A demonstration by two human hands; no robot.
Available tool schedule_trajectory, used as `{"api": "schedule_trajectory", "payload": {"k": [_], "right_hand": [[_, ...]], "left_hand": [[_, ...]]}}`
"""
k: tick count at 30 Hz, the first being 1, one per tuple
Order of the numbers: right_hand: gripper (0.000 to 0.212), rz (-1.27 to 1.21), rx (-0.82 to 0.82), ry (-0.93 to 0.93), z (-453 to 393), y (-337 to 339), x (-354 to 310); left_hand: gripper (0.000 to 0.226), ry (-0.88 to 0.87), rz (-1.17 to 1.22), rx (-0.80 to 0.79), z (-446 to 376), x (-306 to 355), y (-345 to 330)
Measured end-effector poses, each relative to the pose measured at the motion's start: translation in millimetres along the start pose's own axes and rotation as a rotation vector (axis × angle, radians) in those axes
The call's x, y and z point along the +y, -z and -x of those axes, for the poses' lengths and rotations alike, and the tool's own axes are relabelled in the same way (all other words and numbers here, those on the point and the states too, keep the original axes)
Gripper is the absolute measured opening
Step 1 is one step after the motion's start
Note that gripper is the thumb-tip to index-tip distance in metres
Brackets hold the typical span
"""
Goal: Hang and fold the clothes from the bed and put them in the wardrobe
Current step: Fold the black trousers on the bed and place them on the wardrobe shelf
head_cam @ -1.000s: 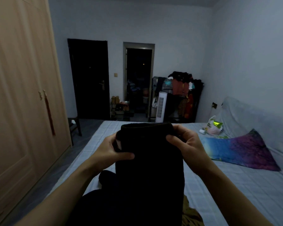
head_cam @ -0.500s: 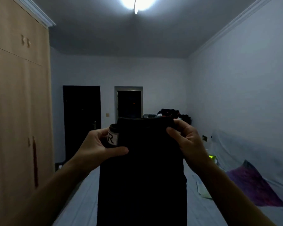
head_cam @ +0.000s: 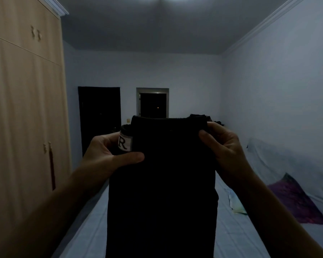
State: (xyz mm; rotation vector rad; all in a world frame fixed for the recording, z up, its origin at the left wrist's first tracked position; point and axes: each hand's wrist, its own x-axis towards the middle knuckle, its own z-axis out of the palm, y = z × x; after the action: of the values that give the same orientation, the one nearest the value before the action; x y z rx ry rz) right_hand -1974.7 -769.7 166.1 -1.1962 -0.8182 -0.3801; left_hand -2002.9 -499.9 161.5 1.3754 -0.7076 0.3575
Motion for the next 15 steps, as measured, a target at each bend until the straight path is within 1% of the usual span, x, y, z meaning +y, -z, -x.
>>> {"api": "schedule_trajectory", "payload": {"k": [3, 4, 5, 7, 9, 10, 12, 15], "right_hand": [[0.029, 0.045, 0.045, 0.012, -2.1, -7.4, 8.6], [0.033, 0.063, 0.049, -0.002, 0.3, -7.3, 14.2], [0.040, 0.074, 0.033, -0.045, 4.2, -5.5, 21.1], [0.055, 0.082, -0.044, -0.207, 16.7, 1.0, 37.1], [0.061, 0.128, -0.095, -0.337, 31.5, 7.5, 54.7], [0.059, 0.159, -0.080, -0.362, 38.0, 8.6, 62.0], [0.047, 0.214, -0.017, -0.369, 47.6, 7.1, 72.5], [0.039, 0.266, -0.023, -0.350, 59.6, 3.9, 78.7]], "left_hand": [[0.039, 0.021, 0.007, 0.060, -3.5, -6.5, 5.6], [0.039, 0.026, -0.006, 0.080, -4.9, -10.0, 7.5], [0.040, 0.033, -0.018, 0.101, -6.0, -14.7, 9.8], [0.040, 0.063, -0.050, 0.144, -6.2, -26.3, 14.0], [0.039, 0.097, -0.104, 0.172, -3.0, -40.6, 18.5], [0.040, 0.113, -0.132, 0.166, -0.5, -48.0, 20.4], [0.043, 0.153, -0.160, 0.143, 6.0, -59.8, 23.4], [0.047, 0.176, -0.201, 0.124, 22.0, -66.9, 26.4]]}}
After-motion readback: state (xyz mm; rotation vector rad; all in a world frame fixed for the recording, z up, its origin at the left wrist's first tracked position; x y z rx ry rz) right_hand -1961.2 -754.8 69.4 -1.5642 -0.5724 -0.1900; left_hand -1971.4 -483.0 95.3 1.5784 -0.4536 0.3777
